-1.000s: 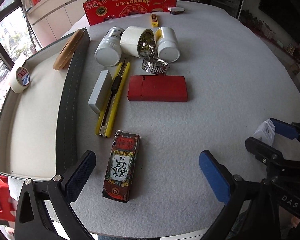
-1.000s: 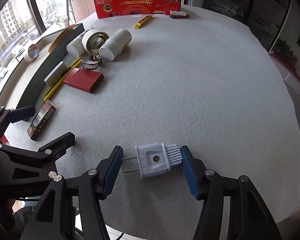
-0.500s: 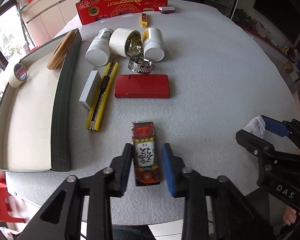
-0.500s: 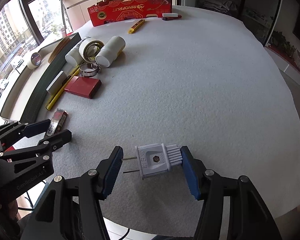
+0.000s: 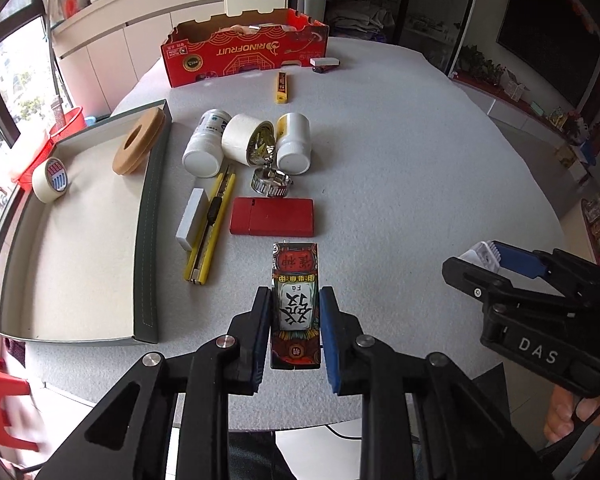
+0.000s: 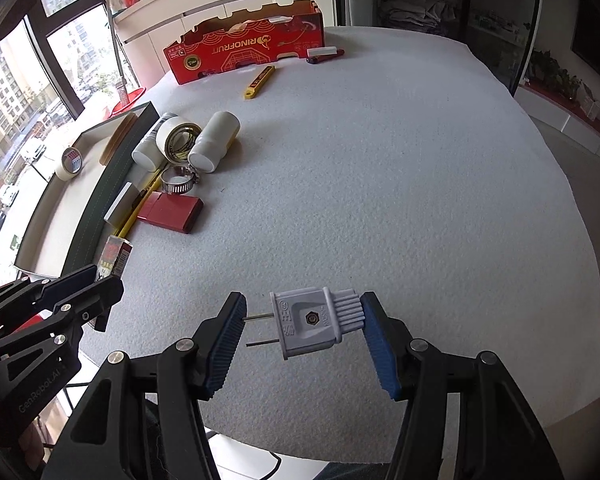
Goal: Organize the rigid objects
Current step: 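Grasp the white plug with the right gripper while the left grasps the snack box, then carry the plug and snack box into the tray and release both, then withdraw both grippers from the tray toward the remaining items, then grasp the yellow box cutter with the left gripper while the right grasps the white eraser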
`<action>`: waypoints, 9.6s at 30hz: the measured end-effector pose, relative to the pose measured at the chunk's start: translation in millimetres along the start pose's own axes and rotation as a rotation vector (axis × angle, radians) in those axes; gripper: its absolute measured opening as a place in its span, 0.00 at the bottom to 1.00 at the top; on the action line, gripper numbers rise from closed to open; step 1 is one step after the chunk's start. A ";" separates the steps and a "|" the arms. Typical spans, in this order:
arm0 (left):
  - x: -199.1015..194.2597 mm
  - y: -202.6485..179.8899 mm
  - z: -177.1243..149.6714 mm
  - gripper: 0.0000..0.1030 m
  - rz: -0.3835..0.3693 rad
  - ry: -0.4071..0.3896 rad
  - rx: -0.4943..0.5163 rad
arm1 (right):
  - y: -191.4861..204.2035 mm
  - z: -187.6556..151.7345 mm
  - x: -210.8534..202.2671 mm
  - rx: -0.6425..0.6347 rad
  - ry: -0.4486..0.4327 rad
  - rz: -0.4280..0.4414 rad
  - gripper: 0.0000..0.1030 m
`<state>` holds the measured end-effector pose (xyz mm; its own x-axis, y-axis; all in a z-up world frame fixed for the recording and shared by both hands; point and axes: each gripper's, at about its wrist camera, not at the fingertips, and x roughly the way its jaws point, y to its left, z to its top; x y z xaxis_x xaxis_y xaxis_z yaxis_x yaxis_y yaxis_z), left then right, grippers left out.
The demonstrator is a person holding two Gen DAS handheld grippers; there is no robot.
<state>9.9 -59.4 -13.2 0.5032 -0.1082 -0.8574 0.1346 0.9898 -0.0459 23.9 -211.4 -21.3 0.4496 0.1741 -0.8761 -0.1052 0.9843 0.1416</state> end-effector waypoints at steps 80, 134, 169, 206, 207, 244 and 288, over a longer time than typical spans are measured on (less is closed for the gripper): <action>57.3 260.7 70.5 0.25 0.340 -0.063 -0.464 | 277.4 183.0 125.0 -0.340 0.053 0.181 0.58; 19.3 174.0 16.3 1.00 0.282 -0.079 -0.338 | 202.5 124.3 43.7 -0.261 -0.013 0.166 0.85; -2.7 75.8 30.8 1.00 0.256 -0.077 -0.118 | 46.9 61.4 12.0 -0.002 -0.019 0.148 1.00; 96.4 17.8 68.8 1.00 0.153 0.012 -0.041 | -94.4 -7.2 13.0 0.321 0.057 0.030 0.99; 104.7 25.8 67.0 1.00 0.136 0.048 -0.078 | -90.9 -7.1 13.5 0.317 0.059 0.045 0.99; 110.3 -66.7 51.2 1.00 0.036 0.069 0.025 | -95.8 -31.1 8.4 0.187 0.038 -0.233 1.00; 84.3 -27.5 36.7 0.17 -0.008 0.065 0.096 | -25.0 53.2 61.8 0.114 0.042 -0.060 0.50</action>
<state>80.0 -99.1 -65.4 0.4462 -0.1067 -0.8886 0.2207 0.9753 -0.0062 101.4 -223.8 -54.5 0.4142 0.1160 -0.9028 0.0234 0.9902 0.1379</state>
